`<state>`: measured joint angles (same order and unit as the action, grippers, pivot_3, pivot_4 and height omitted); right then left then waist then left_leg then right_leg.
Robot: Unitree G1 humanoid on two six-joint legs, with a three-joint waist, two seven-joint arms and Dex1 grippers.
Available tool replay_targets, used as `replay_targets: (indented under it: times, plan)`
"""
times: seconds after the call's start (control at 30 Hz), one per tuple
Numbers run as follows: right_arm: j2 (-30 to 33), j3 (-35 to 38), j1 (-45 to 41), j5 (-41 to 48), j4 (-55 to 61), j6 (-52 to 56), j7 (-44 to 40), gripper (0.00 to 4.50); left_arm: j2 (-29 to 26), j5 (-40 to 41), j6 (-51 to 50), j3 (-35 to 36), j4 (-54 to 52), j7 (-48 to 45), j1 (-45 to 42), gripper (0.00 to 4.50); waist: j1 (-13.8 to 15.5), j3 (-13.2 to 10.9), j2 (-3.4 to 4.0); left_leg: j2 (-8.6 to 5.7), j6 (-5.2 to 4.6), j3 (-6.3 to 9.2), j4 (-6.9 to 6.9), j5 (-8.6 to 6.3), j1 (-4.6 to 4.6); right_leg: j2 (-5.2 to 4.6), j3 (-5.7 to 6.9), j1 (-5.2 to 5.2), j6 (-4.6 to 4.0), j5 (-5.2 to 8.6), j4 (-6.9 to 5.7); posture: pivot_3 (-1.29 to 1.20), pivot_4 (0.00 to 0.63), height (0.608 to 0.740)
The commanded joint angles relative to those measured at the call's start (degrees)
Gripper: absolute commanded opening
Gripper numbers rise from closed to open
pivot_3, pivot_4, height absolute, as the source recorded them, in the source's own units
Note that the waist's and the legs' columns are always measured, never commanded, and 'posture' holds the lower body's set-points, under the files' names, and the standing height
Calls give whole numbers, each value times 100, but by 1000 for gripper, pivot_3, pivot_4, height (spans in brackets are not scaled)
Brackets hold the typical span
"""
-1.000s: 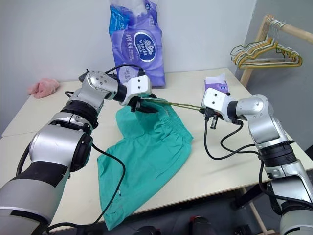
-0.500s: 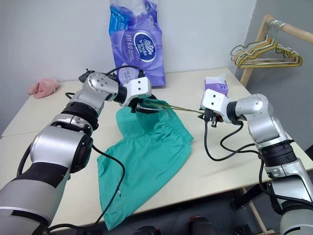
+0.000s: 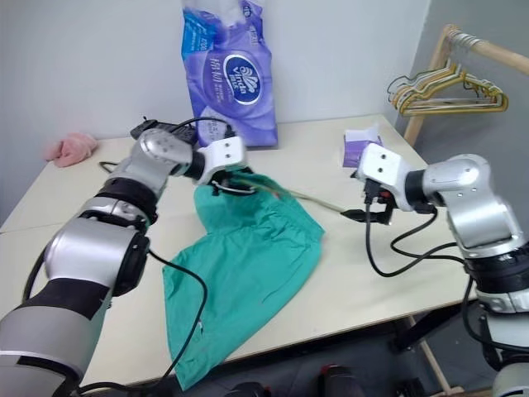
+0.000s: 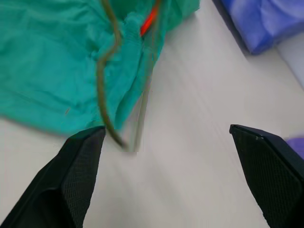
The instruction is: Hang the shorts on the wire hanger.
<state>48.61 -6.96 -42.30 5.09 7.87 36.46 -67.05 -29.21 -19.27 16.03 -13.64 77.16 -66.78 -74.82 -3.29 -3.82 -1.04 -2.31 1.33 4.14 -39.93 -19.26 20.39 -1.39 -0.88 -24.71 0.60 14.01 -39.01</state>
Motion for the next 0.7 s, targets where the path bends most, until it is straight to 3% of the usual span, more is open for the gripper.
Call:
replay_targets:
  times: [0.03,0.43,0.7]
  plan:
    - [-49,148,-74,325,408,331,80,4468,71,80,-171,93,-95,17,-119,2344,0,2,-4,1,0,4,-1,0,4,0,4,0,0,0,1,-98,10,740]
    - [-11,163,70,745,754,855,269,4468,148,677,-1171,689,-125,-478,-95,2344,-5,5,-8,-4,1,-2,-15,1,45,-6,-1,-44,0,0,-9,-104,17,740]
    - [567,449,1509,1286,983,1173,51,4468,-158,1700,-2705,1679,-275,-951,160,2344,-28,9,-13,-3,0,-2,-15,0,49,-8,1,-43,0,0,-7,-120,24,740]
